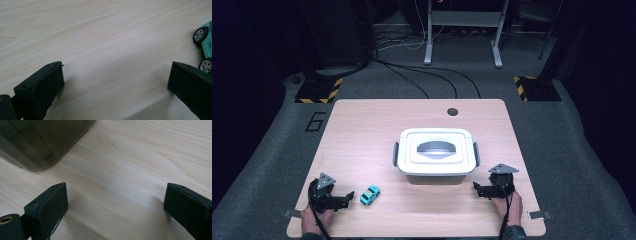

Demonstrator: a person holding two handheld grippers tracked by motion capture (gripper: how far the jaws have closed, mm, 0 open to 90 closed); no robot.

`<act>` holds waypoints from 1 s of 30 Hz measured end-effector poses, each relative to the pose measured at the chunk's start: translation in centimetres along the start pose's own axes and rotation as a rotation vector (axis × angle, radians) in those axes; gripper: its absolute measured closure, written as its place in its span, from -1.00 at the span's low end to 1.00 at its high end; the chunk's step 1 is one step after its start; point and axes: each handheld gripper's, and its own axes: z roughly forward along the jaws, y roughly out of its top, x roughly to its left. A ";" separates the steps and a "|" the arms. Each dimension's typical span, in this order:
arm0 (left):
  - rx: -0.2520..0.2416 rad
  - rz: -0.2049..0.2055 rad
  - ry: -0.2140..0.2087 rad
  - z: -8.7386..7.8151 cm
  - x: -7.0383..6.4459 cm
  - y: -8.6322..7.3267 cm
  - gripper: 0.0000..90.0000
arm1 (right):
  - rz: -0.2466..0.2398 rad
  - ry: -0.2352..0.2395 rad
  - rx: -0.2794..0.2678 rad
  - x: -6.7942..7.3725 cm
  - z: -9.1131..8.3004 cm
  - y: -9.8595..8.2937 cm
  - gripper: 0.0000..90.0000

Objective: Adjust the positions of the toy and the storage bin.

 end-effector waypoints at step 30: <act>0.002 -0.011 0.011 0.2 0.2 0.2 -1.00 | 0.002 0.052 0.097 -0.5 -0.9 0.2 -1.00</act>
